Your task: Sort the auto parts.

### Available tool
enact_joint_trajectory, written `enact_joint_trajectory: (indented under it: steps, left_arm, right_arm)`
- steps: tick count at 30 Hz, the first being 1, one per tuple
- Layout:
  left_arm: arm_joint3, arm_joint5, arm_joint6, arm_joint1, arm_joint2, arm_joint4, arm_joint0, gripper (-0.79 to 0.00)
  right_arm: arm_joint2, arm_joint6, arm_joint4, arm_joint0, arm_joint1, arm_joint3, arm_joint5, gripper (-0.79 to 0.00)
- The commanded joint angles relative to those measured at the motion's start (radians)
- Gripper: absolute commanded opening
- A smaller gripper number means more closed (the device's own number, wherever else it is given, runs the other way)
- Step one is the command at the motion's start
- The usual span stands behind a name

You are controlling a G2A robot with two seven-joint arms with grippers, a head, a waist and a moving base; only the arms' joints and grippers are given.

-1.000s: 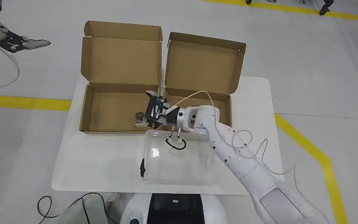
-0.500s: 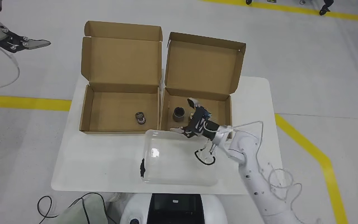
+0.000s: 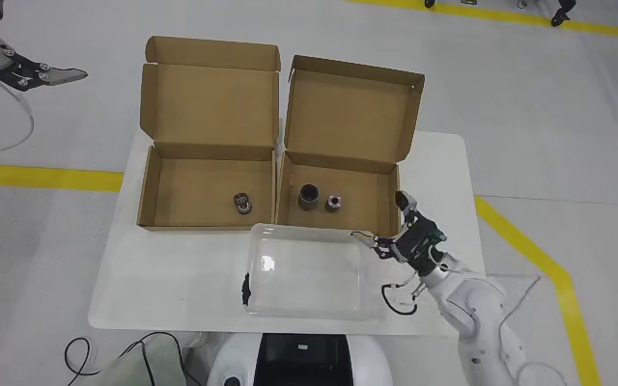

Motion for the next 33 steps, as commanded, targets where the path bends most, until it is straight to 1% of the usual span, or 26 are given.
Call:
enact_joint_trajectory:
  steps: [1,10,19,25,33]
  left_arm:
    - [0.000,0.000,0.000,0.000,0.000,0.000,0.000,0.000]
    - [0.000,0.000,0.000,0.000,0.000,0.000,0.000,0.000]
    - [0.000,0.000,0.000,0.000,0.000,0.000,0.000,0.000]
    - [0.000,0.000,0.000,0.000,0.000,0.000,0.000,0.000]
    - [0.000,0.000,0.000,0.000,0.000,0.000,0.000,0.000]
  right_arm:
    - [0.034,-0.021,0.003,-0.048,0.005,-0.018,0.009,0.000]
    - [0.132,-0.124,0.002,-0.253,0.018,-0.124,0.092,0.000]
    - [0.194,-0.181,-0.004,-0.413,0.023,-0.221,0.177,0.000]
    - [0.217,-0.237,0.002,-0.492,0.023,-0.256,0.232,0.000]
    - [0.235,-0.294,0.010,-0.550,0.024,-0.270,0.278,0.000]
